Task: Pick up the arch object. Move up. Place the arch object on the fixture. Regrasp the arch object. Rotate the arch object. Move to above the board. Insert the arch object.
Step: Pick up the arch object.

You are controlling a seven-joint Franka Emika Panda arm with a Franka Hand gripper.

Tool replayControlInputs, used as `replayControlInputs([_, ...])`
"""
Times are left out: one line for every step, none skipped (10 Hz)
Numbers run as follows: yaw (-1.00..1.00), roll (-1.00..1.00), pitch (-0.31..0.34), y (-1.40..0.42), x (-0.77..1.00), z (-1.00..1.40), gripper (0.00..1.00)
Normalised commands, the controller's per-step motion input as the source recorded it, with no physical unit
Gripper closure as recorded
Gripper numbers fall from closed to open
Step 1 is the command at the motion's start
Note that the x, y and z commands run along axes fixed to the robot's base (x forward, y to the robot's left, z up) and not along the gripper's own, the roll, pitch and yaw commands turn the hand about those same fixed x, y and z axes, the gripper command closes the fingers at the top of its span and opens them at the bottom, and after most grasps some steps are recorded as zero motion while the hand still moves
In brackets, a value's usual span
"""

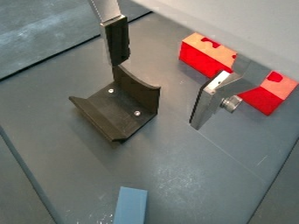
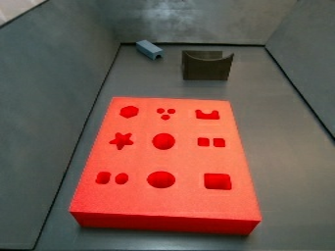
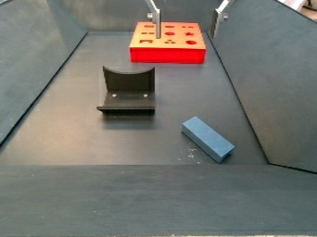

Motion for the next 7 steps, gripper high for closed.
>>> replayControlInputs([0.24,0.07,0.000,0.08,0.18,-0.20,0.00])
replayControlInputs([0.50,0.06,-0.089,0.22,0.23,-0.41,0.00])
replayControlInputs([0.57,0.14,-0.146,0.34,0.03,-0.57,0.00])
replayControlInputs([0.61,0.12,-0.194,0.38,0.00,-0.75,0.00])
replayControlInputs([0.71,0.06,-0.181,0.42,-0.09,-0.85,0.00])
replayControlInputs([0.75,0.05,-0.180,0.41,-0.13,-0.87,0.00])
replayControlInputs([0.76,0.05,-0.187,0.40,-0.15,-0.87,0.00])
